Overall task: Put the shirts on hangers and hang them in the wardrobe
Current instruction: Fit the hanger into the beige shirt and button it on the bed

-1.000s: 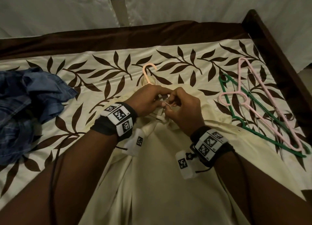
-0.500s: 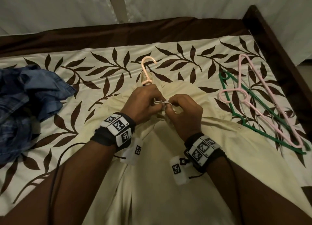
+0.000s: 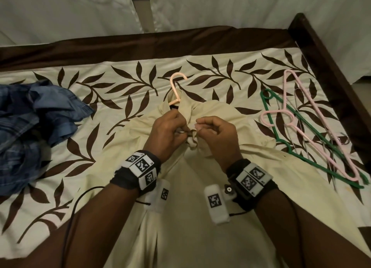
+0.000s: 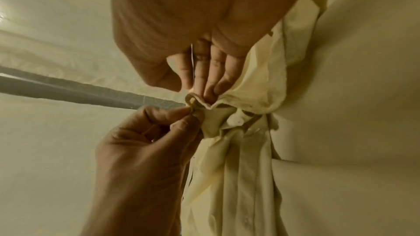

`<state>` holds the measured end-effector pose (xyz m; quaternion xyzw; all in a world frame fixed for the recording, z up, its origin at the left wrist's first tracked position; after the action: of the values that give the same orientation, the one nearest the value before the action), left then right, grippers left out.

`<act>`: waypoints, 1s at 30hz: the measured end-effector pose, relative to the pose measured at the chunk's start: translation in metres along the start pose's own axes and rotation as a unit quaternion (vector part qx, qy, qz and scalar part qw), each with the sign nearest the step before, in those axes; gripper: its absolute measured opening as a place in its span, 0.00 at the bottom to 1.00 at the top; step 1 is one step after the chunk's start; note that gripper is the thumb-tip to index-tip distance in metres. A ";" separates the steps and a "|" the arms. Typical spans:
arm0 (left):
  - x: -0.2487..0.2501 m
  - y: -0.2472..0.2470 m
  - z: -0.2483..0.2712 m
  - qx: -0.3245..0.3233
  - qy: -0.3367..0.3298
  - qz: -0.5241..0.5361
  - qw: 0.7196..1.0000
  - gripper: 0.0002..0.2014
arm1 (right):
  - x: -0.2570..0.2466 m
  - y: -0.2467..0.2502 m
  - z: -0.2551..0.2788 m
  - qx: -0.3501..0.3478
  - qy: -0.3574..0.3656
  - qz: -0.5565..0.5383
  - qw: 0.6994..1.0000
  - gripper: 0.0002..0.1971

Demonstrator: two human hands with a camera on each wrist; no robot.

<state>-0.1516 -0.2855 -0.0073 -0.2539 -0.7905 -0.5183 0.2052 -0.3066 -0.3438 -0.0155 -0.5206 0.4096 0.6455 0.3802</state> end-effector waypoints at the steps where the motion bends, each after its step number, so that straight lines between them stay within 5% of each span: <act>1: 0.001 -0.001 0.002 0.005 0.001 -0.001 1.000 0.06 | -0.002 0.001 0.001 -0.003 -0.015 -0.016 1.000 0.07; 8: 0.004 -0.009 0.010 0.061 0.028 -0.016 0.998 0.01 | -0.004 -0.002 0.000 -0.030 -0.086 -0.051 0.995 0.08; 12: 0.012 -0.013 0.015 0.087 0.161 -0.010 0.983 0.08 | -0.004 -0.006 0.001 -0.011 -0.095 -0.057 0.994 0.07; 17: 0.020 -0.010 0.019 0.108 0.284 0.122 0.945 0.12 | -0.004 -0.009 0.002 -0.005 -0.068 -0.026 0.997 0.06; 24: 0.018 -0.013 0.020 0.146 0.363 0.228 0.892 0.13 | -0.005 -0.006 -0.001 -0.023 -0.031 0.033 0.999 0.07; 30: 0.018 -0.013 0.024 0.177 0.415 0.320 0.833 0.13 | -0.007 -0.005 -0.004 -0.099 -0.140 -0.081 0.982 0.08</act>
<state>-0.1752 -0.2638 -0.0153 -0.2130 -0.5837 -0.3320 0.7097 -0.2993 -0.3462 -0.0099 -0.4916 0.2427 0.7165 0.4314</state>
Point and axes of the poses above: each hand's wrist, its own z-axis away from the middle knuckle, its own y-axis out of the back of the hand, x = y × z, the point moved 2 cm from there along -z, towards the middle knuckle, and after that the axes turned 4 degrees about -y, right-handed, at the moved point
